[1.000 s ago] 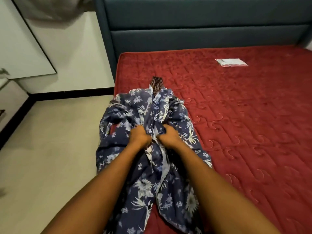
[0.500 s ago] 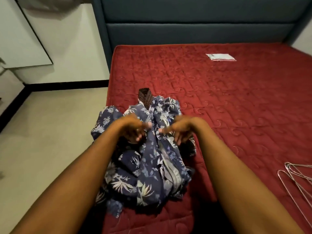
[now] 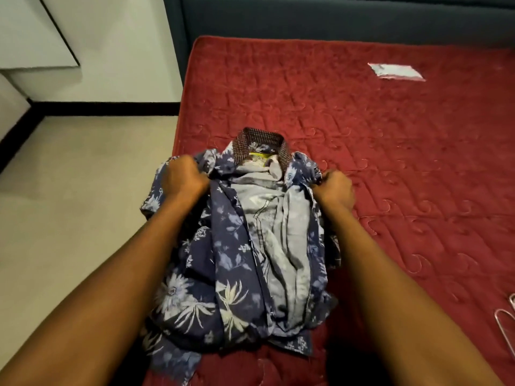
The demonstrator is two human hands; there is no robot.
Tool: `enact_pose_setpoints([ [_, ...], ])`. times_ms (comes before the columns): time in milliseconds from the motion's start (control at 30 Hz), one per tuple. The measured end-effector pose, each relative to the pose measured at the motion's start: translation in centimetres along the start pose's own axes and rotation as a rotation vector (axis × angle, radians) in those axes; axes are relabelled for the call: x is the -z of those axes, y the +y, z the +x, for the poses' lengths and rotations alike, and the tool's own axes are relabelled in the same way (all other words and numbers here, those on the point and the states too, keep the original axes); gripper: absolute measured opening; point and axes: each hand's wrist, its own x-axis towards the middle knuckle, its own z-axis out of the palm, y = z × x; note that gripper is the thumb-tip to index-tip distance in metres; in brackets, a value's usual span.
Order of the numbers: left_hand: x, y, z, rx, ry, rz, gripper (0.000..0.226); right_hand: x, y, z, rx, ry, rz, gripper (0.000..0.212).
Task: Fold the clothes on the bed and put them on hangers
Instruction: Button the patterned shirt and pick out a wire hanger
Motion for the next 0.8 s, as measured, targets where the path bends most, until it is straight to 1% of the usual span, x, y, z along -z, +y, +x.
enact_pose_setpoints([
  [33, -0.2, 0.2, -0.1, -0.052, 0.019, 0.014, 0.022, 0.0, -0.2, -0.3, 0.027, 0.021, 0.011, 0.028],
  [67, -0.5, 0.6, -0.4, -0.151, 0.064, 0.01, 0.029, 0.2, -0.6, -0.7, 0.068, 0.086, 0.044, 0.03],
  [100, -0.9, 1.0, -0.7, -0.275, 0.119, -0.011, 0.032, 0.4, -1.0, -1.2, 0.14, 0.189, 0.088, 0.03],
  [133, -1.3, 1.6, -1.1, -0.397, 0.151, -0.045, 0.029, 0.6, -1.6, -1.7, 0.24, 0.289, 0.141, 0.029],
  [167, -2.0, 2.1, -1.5, -0.491, 0.134, -0.083, 0.022, 0.7, -2.3, -2.3, 0.348, 0.347, 0.179, 0.027],
  [200, -2.5, 2.5, -2.0, -0.529, 0.06, -0.106, 0.015, 0.5, -2.9, -2.8, 0.431, 0.333, 0.193, 0.024],
  [233, -3.1, 2.7, -2.4, -0.523, -0.031, -0.107, 0.011, 0.0, -3.5, -3.2, 0.466, 0.256, 0.179, 0.02],
  [267, -3.8, 2.7, -3.0, -0.487, -0.105, -0.094, 0.012, -0.7, -3.8, -3.5, 0.451, 0.135, 0.131, 0.02],
  [333, -5.0, 2.3, -4.3, -0.425, -0.189, -0.054, 0.018, -2.4, -3.8, -4.2, 0.371, -0.107, 0.003, 0.04],
  [367, -5.3, 2.0, -4.9, -0.422, -0.215, -0.033, 0.021, -3.0, -3.7, -4.4, 0.343, -0.185, -0.04, 0.047],
  [400, -5.3, 1.7, -5.3, -0.427, -0.241, -0.007, 0.023, -3.2, -3.5, -4.5, 0.334, -0.219, -0.068, 0.051],
  [500, -4.2, 1.5, -5.4, -0.45, -0.333, 0.04, 0.023, -2.4, -3.6, -4.2, 0.316, -0.226, -0.109, 0.057],
  [600, -3.5, 1.7, -4.1, -0.429, -0.344, -0.057, 0.036, -1.4, -4.2, -3.9, 0.363, -0.149, -0.176, 0.056],
  [667, -3.8, 2.5, -2.6, -0.349, -0.281, -0.147, 0.037, -1.4, -4.8, -3.9, 0.38, -0.13, -0.201, 0.059],
  [700, -4.0, 2.9, -1.8, -0.318, -0.225, -0.148, 0.035, -1.7, -5.0, -4.0, 0.371, -0.138, -0.208, 0.064],
  [733, -4.1, 3.4, -1.2, -0.301, -0.174, -0.101, 0.035, -2.0, -5.2, -4.1, 0.359, -0.142, -0.217, 0.069],
  [767, -4.2, 3.9, -0.9, -0.286, -0.15, -0.023, 0.043, -2.4, -5.2, -4.2, 0.349, -0.137, -0.223, 0.07],
  [800, -4.4, 4.3, -0.7, -0.272, -0.16, 0.077, 0.057, -2.8, -5.1, -4.3, 0.337, -0.131, -0.218, 0.066],
])
